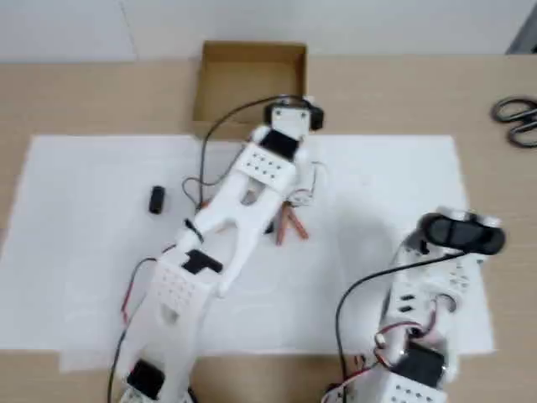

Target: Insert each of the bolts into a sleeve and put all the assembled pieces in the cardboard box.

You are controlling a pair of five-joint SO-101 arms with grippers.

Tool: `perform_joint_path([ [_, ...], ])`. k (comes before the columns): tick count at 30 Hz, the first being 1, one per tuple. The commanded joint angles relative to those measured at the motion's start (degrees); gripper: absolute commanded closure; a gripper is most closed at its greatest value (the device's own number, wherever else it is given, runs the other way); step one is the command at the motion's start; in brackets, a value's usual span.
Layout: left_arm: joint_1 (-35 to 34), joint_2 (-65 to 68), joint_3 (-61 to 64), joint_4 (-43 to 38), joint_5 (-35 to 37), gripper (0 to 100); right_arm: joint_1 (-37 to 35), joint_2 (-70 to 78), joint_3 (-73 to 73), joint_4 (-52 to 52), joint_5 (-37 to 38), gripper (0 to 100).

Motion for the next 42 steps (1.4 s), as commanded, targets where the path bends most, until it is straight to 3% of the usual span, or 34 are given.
perform_joint_path([
  [1, -0.88, 2.2, 0.13, 0.79, 0.0, 99, 0.48, -1.1, -0.79, -1.1, 0.35, 99.5],
  [8, -0.88, 2.02, -0.75, 1.85, 0.18, 99, 0.48, -1.1, -0.79, -1.1, 0.35, 99.5],
  [13, 0.97, 1.58, -15.69, 12.48, 0.18, 99, 0.48, -1.1, -0.79, -1.1, 0.35, 99.5],
  [15, 2.11, 0.79, -18.59, 12.31, 0.09, 99, 0.48, -1.1, -0.79, -1.1, 0.35, 99.5],
  [24, 7.12, -16.62, -14.46, 12.31, 0.18, 99, -0.92, -1.1, -0.79, -1.27, 0.53, 99.5],
  [34, 7.74, -43.52, -8.13, 12.22, -0.18, 99, -25.27, -1.1, -0.88, -2.07, 0.62, 99.5],
  [42, 3.69, -60.75, 4.35, 8.35, -0.18, 99, -40.48, -0.84, -0.35, -17.71, 0.79, 99.5],
])
